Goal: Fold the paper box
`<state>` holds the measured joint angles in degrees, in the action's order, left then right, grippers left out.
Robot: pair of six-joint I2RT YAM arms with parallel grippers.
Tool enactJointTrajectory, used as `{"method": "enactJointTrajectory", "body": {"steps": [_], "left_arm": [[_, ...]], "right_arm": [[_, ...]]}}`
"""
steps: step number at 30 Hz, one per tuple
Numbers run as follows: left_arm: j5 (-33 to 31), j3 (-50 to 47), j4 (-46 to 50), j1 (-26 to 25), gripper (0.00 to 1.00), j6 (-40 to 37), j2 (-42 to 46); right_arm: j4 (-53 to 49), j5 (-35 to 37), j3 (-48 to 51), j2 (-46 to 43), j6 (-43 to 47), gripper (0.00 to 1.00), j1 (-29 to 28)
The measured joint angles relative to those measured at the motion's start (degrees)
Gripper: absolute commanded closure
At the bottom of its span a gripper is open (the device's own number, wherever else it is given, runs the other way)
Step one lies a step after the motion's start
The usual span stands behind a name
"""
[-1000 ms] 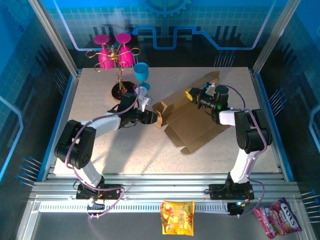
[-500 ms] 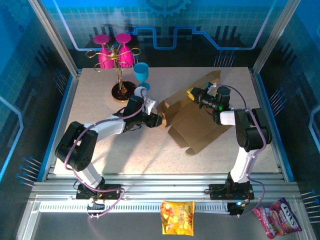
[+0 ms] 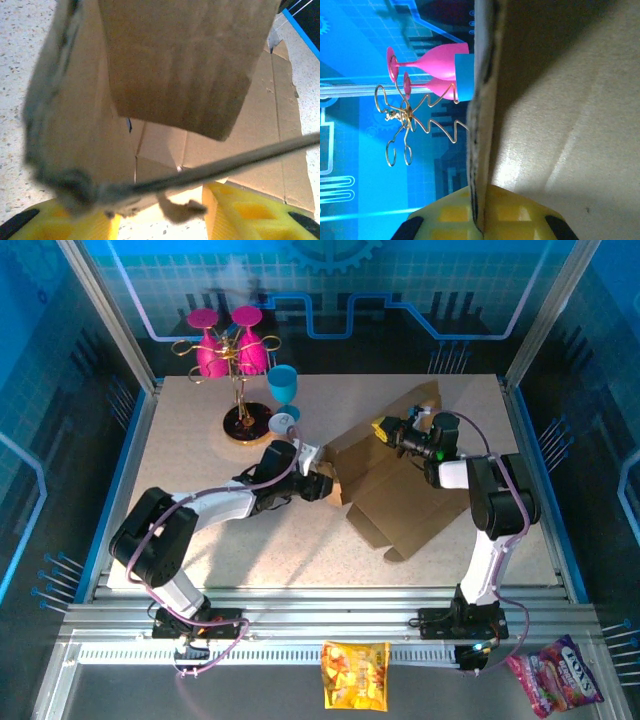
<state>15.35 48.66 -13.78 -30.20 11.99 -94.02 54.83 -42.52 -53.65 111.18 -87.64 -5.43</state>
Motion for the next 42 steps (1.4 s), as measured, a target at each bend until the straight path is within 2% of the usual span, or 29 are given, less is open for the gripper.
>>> {"method": "enactJointTrajectory", "body": {"steps": [9,17,22,31,42], "left_arm": [[-5.7,-0.1,-1.9,-0.5,0.55,0.3,0.0],[-12.1,2.3,-0.3,0.5,0.52,-1.7,0.1],[-11.6,2.3,0.0,2.4,0.51,-1.8,0.3],[-10.4,2.3,-0.2,2.3,0.50,-1.7,-1.6],[-12.5,2.3,-2.4,-2.4,0.53,-1.4,-1.6]], "right_arm": [[3.0,-1.4,-0.7,0.9,-1.5,1.00,0.6],[5.6,-1.0,-7.9,5.2,-4.5,1.00,-1.0],[7.3,-1.4,-8.9,6.7,-4.7,1.00,-1.2],[14.6,-2.6,-7.5,10.8,-6.1,1.00,-0.5],[16.0,-3.0,-7.3,11.1,-7.5,1.00,0.2]]}}
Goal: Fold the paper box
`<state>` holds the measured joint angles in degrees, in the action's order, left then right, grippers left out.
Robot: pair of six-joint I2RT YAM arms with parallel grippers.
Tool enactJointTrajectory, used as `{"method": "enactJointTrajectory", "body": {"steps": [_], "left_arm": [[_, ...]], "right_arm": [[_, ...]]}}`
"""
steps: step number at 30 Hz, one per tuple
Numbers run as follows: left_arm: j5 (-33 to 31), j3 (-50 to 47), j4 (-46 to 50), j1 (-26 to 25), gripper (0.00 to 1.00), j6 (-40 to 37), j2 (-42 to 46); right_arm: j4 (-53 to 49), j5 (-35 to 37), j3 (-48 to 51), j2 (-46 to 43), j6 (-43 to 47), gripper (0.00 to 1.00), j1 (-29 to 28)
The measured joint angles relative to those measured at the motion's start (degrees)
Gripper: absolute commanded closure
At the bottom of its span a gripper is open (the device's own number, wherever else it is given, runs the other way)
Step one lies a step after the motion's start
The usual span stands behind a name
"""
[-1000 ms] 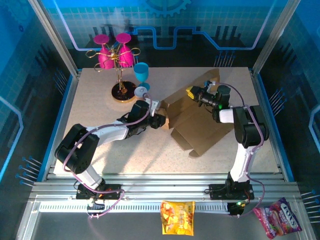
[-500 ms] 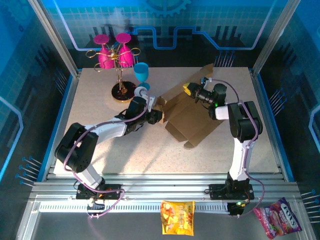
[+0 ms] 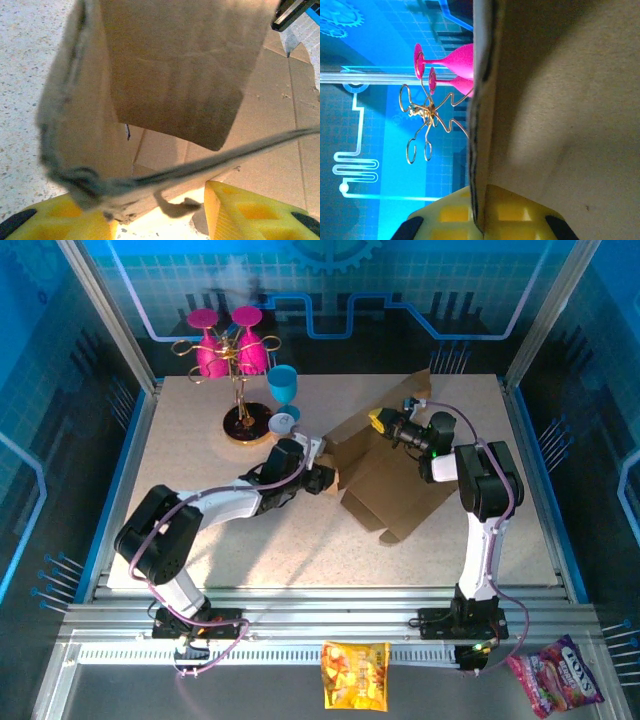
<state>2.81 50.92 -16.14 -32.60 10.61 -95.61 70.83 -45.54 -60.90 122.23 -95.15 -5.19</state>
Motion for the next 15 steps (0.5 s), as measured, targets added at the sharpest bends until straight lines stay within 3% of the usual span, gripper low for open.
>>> {"method": "enactJointTrajectory", "body": {"steps": [15], "left_arm": [[-10.4,2.4,-2.6,-5.3,0.52,1.4,-3.1]], "right_arm": [[-0.2,-0.4,0.1,0.0,-0.9,1.00,0.0]]}}
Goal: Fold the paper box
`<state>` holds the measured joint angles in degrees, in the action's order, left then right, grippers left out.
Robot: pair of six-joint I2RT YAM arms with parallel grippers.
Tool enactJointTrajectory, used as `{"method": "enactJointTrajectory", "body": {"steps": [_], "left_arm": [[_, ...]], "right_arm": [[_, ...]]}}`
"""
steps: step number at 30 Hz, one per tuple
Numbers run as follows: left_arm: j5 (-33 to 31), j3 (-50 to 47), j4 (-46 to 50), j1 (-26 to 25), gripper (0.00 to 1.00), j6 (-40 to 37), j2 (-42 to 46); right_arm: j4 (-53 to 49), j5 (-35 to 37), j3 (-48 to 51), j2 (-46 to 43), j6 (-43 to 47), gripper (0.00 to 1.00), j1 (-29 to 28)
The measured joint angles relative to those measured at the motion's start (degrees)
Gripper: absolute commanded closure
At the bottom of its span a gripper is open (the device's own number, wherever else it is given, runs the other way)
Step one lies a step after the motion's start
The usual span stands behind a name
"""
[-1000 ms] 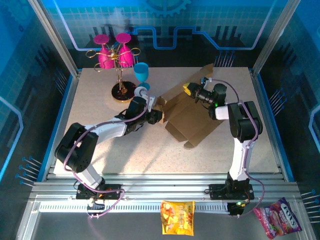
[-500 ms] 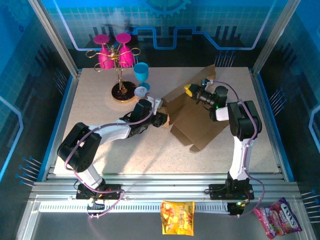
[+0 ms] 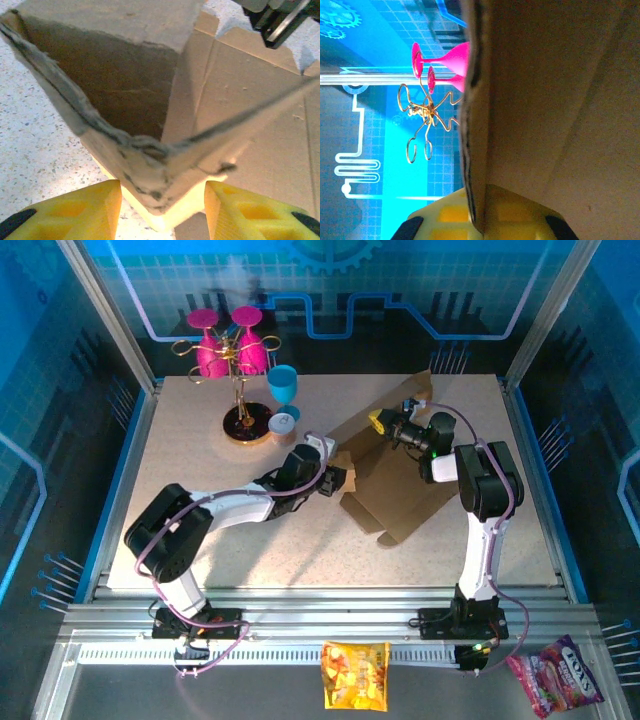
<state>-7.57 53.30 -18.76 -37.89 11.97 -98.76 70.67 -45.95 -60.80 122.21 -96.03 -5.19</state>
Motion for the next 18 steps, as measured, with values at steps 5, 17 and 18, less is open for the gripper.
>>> {"method": "enactJointTrajectory", "body": {"steps": [5,17,18], "left_arm": [[-4.0,1.2,0.0,-0.1,0.51,0.2,-2.6],[-10.1,5.9,0.6,-0.3,0.53,2.7,-6.9],[-10.8,6.5,1.0,-0.4,0.53,2.8,-7.3]], "right_arm": [[0.0,0.0,0.0,0.0,-0.2,1.00,0.0],[0.1,1.0,0.1,-0.2,-0.6,1.00,0.0],[0.0,1.4,0.2,-0.3,-0.6,1.00,0.0]]}}
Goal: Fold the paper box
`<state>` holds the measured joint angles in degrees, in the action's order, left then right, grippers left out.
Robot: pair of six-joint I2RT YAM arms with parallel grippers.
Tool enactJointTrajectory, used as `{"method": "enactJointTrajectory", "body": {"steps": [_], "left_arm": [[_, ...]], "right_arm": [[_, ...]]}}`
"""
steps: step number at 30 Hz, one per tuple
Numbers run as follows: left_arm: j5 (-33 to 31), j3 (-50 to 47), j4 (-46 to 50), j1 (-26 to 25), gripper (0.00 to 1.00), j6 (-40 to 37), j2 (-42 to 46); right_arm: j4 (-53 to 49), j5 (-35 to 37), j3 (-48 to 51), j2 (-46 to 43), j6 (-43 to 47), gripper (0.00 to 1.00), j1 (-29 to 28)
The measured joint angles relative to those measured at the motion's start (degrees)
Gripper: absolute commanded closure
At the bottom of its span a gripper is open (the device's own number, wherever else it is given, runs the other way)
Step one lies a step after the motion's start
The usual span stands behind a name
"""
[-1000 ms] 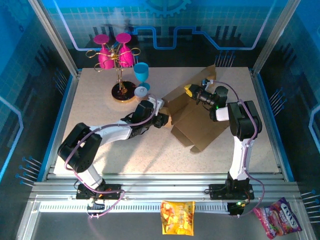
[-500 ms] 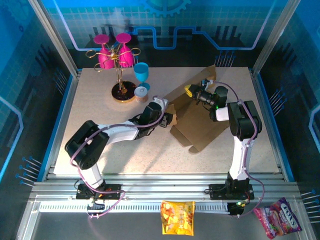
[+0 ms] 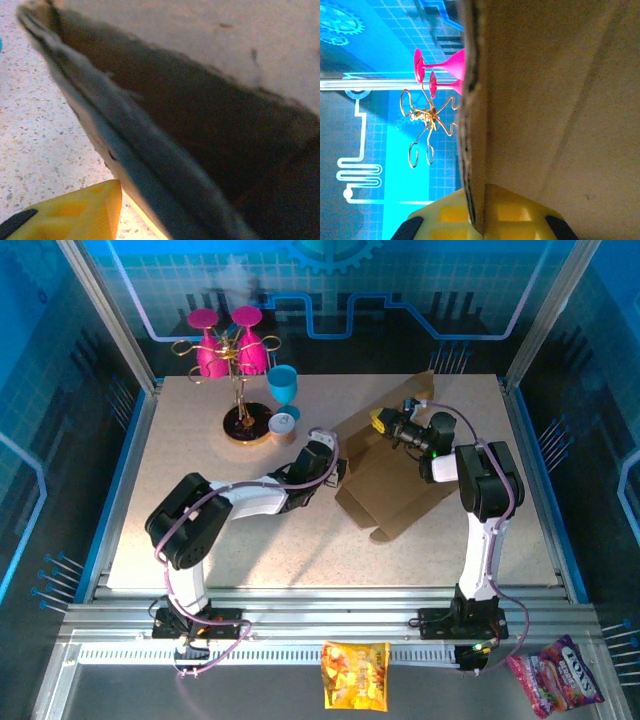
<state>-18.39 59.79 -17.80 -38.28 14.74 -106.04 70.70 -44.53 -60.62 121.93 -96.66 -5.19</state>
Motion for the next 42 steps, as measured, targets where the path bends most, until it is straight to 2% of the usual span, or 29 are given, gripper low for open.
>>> {"method": "enactJointTrajectory", "body": {"steps": [7,10,12,14,19,21,26,27,32,34,37,42], "left_arm": [[-8.4,5.9,4.7,-0.7,0.54,0.5,-3.9],[-11.9,7.8,6.5,-0.8,0.61,1.2,-5.0],[-14.1,8.9,7.4,-0.8,0.68,1.9,-5.8],[-16.1,9.9,8.2,-0.9,0.81,2.0,-6.5],[-18.9,11.6,10.0,-0.9,0.97,2.4,-7.8],[-19.8,12.4,10.8,-0.8,1.00,2.8,-8.2],[-21.3,13.7,13.1,-0.9,1.00,3.6,-8.5],[-21.6,13.8,13.5,-0.9,1.00,3.6,-8.5],[-22.3,14.3,15.5,-0.3,1.00,3.7,-8.4],[-21.7,14.2,16.3,0.6,1.00,3.0,-7.8],[-20.3,12.9,17.9,2.4,1.00,0.9,-4.9],[-17.7,9.5,21.0,5.3,1.00,-4.3,2.0]], "right_arm": [[-0.6,4.1,1.8,-1.8,-0.9,1.00,-0.7],[-2.2,5.7,1.8,-2.8,-0.8,1.00,-1.6],[-3.2,6.7,1.8,-3.4,-0.8,1.00,-1.9],[-4.1,7.6,1.8,-3.9,-0.8,1.00,-2.1],[-6.5,9.5,1.9,-5.1,-0.8,1.00,-2.6],[-7.6,10.4,2.2,-5.8,-0.8,1.00,-2.8],[-10.2,12.9,3.9,-8.0,-0.7,1.00,-3.2],[-10.6,13.3,4.2,-8.4,-0.6,0.95,-3.3],[-15.8,15.5,6.1,-13.4,0.0,0.53,-4.2],[-20.4,16.1,6.1,-17.1,1.9,0.44,-4.2],[-29.8,17.0,5.2,-24.2,6.6,0.37,-3.8],[-47.0,18.9,0.5,-35.1,15.8,0.40,-0.9]]}}
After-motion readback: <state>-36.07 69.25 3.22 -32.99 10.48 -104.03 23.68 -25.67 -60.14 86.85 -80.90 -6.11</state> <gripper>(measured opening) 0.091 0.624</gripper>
